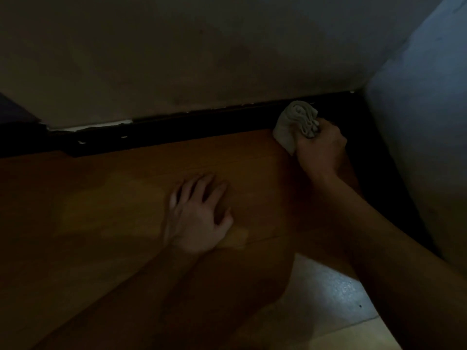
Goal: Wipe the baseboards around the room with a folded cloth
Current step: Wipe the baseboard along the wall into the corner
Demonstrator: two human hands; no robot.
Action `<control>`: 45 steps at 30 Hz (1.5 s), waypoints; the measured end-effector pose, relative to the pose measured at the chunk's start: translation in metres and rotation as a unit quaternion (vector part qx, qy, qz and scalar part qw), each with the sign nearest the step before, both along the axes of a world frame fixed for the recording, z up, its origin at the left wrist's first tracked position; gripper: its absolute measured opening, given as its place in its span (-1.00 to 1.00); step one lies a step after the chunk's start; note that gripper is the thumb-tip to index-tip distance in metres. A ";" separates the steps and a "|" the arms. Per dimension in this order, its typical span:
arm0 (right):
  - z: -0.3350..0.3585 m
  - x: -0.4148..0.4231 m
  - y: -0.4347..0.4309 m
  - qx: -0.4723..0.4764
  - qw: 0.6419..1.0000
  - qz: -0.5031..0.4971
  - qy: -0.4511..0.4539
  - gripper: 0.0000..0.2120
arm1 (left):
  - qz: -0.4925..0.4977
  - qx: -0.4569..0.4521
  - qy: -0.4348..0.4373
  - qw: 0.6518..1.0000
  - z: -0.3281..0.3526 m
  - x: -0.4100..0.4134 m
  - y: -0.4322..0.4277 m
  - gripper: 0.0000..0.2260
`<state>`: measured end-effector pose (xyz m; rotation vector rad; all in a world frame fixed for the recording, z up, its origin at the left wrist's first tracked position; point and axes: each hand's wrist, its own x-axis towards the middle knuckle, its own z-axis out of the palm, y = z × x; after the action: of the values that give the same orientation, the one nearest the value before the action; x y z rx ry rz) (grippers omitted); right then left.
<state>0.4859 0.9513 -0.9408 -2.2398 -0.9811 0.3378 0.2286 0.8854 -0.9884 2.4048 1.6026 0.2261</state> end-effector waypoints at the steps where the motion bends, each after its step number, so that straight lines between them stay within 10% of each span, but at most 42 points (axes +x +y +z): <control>1: -0.001 0.001 0.000 0.003 1.000 -0.007 0.005 -0.70 | 0.000 0.003 -0.001 1.000 0.000 0.000 0.000 -0.49; 25: -0.017 -0.079 0.011 0.045 0.986 0.163 0.003 -0.72 | -0.006 0.006 0.004 1.000 0.003 0.001 0.000 -0.46; 45: 0.000 0.035 -0.001 0.028 0.994 -0.093 0.041 -0.78 | -0.044 0.008 0.028 0.999 0.004 0.020 0.013 -0.50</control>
<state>0.5213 0.9499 -0.9406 -2.2276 -0.7230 0.3133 0.2489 0.8988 -0.9848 2.5091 1.5198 0.1570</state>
